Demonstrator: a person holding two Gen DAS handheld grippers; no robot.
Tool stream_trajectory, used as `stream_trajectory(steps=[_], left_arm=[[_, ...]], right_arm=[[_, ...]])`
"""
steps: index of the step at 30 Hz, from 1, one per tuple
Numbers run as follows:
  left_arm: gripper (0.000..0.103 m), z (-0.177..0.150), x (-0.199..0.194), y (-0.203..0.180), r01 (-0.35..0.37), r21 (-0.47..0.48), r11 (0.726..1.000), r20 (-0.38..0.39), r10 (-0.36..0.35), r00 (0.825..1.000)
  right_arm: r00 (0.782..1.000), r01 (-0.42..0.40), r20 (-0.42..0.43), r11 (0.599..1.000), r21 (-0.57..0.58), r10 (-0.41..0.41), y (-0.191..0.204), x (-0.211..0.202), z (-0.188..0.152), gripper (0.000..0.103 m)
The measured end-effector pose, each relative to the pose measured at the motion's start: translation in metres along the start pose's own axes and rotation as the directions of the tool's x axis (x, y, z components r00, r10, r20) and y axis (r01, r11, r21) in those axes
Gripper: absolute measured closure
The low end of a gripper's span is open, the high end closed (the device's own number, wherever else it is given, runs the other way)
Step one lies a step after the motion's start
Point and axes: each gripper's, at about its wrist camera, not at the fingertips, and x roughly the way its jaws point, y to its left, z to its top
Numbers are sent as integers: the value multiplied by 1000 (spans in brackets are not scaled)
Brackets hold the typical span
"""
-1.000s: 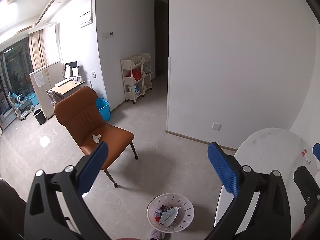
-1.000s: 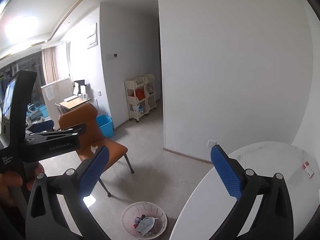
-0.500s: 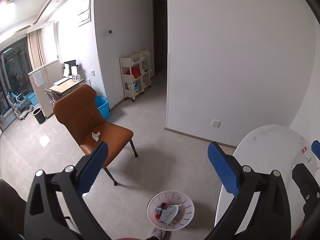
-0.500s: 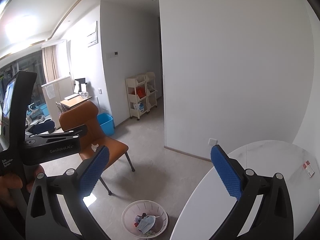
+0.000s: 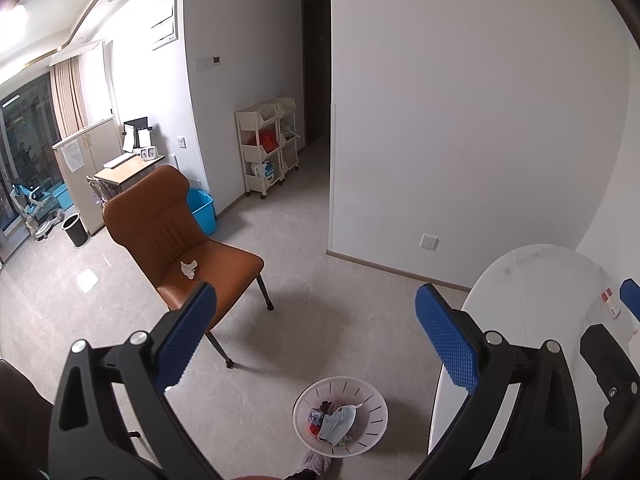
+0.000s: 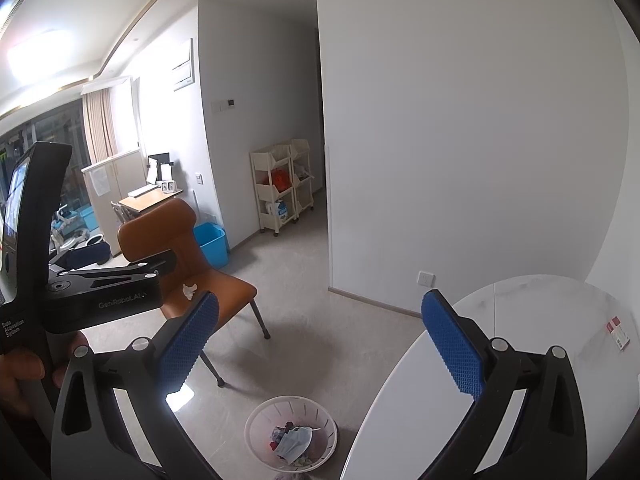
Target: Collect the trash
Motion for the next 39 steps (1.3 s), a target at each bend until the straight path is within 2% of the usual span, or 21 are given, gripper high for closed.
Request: stream_trajectory(steps=[13,26,39], left_arm=[[8,-4,4,1,5,5,1000,-6,-5,1000],[8,-21,23,6,25,6,1000,-83,-24,996],[8,-14,37,8,7,1,1000,-95,-7,995]], right_arm=[[1000,-3,-19,1000,-1,3,6,4,-5,2],[995,1,-100,1000,4,-1,5,14,-16,2],[993,-30,-116,1000,-4,29,5,22,-13,2]])
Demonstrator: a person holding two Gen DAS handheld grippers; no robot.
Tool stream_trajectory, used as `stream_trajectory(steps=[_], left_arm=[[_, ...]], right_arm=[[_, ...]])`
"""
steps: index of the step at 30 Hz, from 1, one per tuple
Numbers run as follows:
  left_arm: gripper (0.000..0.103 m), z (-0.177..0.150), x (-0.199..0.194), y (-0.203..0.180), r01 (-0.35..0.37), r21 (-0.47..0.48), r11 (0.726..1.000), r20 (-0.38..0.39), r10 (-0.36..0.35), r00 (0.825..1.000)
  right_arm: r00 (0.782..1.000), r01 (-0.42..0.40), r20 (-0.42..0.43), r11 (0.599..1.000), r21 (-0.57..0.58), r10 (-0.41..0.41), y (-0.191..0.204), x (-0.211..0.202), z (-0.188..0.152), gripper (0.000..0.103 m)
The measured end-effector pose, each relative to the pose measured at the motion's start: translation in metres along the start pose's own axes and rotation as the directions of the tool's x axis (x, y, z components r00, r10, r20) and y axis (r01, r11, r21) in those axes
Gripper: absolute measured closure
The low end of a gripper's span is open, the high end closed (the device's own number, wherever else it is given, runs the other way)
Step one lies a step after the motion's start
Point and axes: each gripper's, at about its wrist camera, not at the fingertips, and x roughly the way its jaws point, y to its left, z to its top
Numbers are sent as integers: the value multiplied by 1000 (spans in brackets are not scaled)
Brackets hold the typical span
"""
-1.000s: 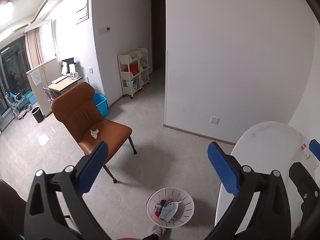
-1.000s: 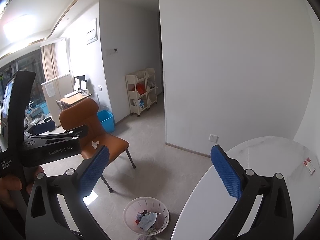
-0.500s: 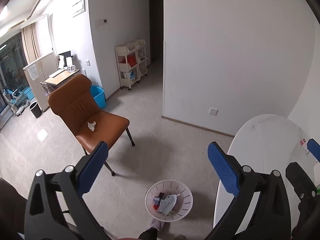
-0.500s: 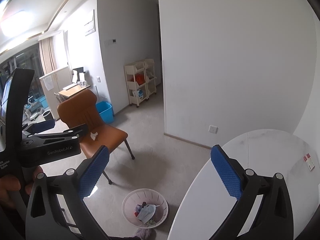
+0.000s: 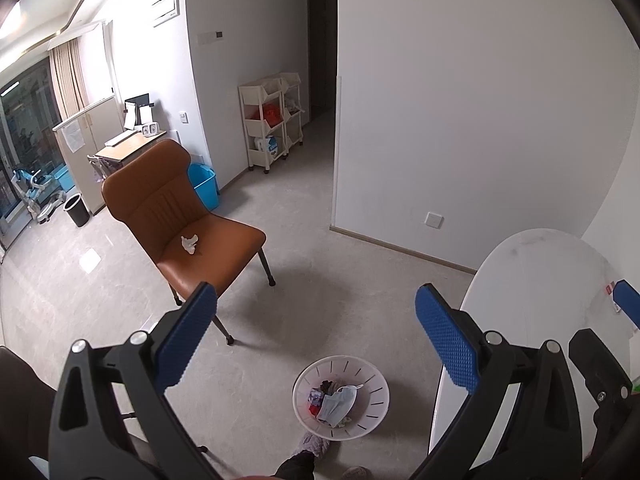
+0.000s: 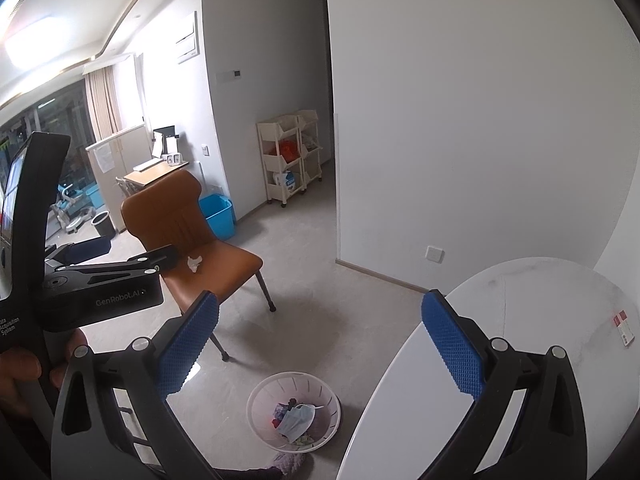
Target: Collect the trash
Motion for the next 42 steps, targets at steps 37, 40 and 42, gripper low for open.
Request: stream_trajectory(steps=[37,40,42], left_arm=[[8,3,0,-2,-6,2,1000,1,6,1000],[8,2,-1,-2,-6,2,1000,1,6,1000],[8,2,-1,-2,-8,1,1000,1,8,1000]], right_arm=[[1000,-6,0,1000,-1,6,-3,1,1,2],[1000,-6,-3,1000,-2,6,-3,1,1,2],[1000,-6,-5,1000,-3,6,-4,2,-3,2]])
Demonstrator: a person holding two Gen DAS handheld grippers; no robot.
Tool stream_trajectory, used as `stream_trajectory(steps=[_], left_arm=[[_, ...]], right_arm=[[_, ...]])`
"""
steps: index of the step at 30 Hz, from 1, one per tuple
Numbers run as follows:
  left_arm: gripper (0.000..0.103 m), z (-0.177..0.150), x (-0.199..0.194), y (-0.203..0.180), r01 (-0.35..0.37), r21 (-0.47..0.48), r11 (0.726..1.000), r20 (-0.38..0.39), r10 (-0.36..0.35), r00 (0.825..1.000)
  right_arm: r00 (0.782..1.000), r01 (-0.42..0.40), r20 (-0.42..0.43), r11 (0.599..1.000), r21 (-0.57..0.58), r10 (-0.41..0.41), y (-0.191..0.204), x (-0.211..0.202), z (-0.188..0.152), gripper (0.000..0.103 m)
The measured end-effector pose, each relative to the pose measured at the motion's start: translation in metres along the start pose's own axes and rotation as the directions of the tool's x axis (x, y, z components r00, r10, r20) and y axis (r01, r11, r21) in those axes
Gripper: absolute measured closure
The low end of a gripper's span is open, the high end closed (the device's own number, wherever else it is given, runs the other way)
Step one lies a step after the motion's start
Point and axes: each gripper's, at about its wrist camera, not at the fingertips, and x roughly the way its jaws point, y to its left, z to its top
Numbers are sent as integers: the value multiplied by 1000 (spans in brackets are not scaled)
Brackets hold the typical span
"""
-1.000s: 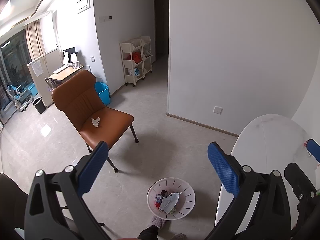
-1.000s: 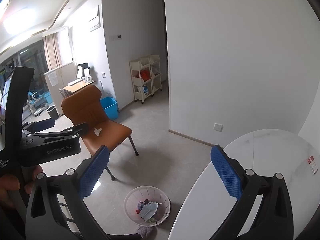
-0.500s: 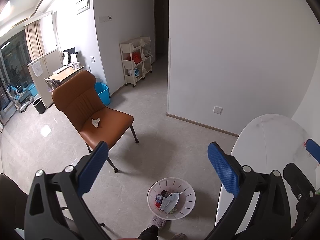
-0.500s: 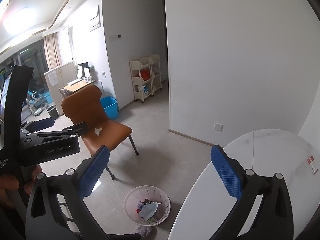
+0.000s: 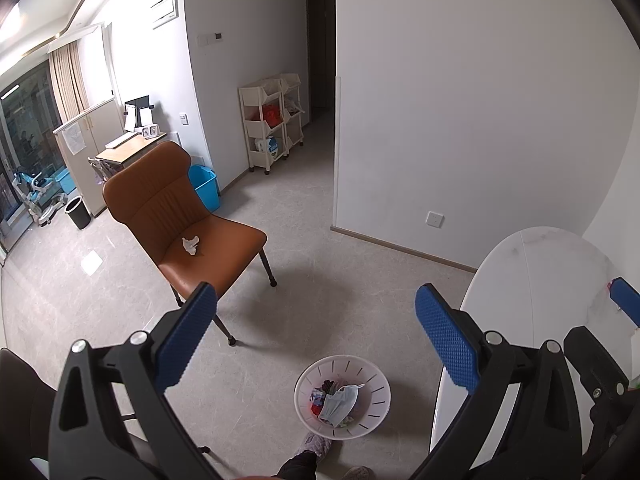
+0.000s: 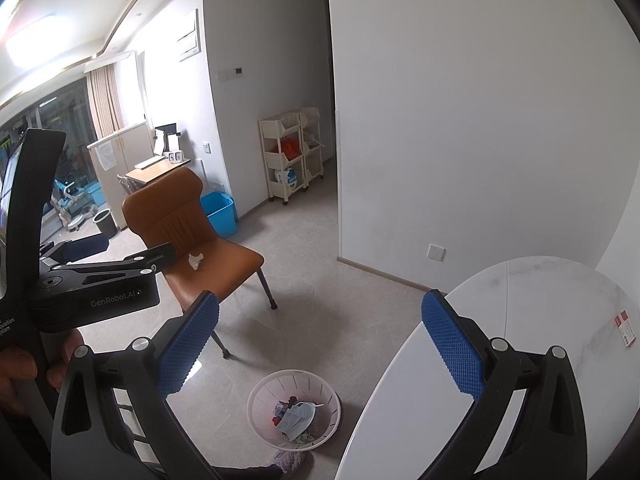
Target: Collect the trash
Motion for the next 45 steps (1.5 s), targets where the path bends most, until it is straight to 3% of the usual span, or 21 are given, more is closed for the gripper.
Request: stream_trajectory(steps=[45], left_arm=[[8,9,12,-2,19,21,1000,-6,-19,1000]], right_arm=[[1000,0,-5,1000,4,0,-4,0,-3,2]])
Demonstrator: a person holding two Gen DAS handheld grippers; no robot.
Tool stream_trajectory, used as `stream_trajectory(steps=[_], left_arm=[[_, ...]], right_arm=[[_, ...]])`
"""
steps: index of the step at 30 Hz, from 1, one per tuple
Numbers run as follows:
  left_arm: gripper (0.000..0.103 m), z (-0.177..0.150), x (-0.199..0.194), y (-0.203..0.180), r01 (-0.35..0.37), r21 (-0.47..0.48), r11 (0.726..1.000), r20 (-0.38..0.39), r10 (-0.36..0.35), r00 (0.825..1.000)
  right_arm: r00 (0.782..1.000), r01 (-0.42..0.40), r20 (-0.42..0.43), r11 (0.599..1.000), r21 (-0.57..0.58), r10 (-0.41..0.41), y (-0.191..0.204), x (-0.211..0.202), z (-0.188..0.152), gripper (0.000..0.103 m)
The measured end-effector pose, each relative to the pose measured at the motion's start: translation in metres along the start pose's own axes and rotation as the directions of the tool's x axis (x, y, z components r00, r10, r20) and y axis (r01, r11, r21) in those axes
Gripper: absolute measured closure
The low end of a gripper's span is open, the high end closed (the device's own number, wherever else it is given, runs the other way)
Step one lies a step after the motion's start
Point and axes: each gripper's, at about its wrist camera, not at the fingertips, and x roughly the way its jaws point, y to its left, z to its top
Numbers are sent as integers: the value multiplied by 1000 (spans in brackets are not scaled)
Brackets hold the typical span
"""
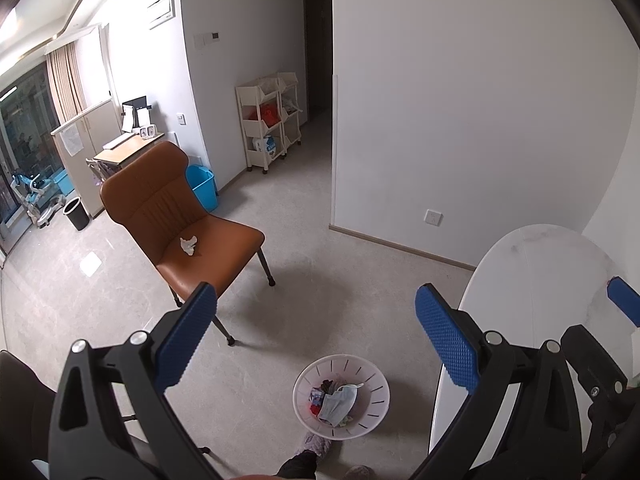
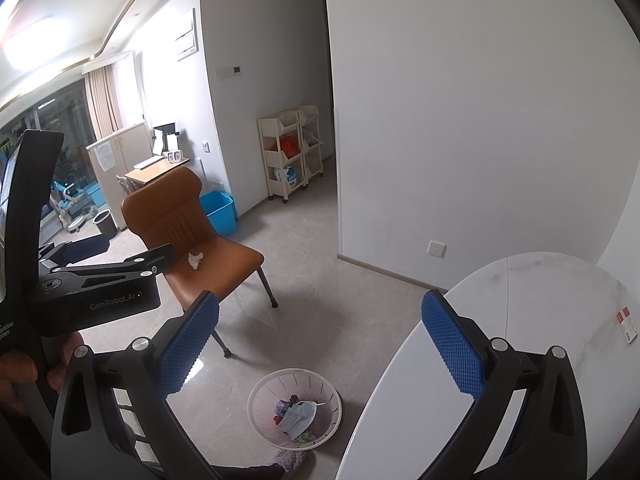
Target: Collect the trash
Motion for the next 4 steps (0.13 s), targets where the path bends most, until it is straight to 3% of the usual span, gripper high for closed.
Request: stream_trajectory(steps=[4], left_arm=[[8,2,2,1,3,0,1000,-4,-3,1000]], right_arm=[[1000,1,0,1000,1,-1,1,0,0,2]])
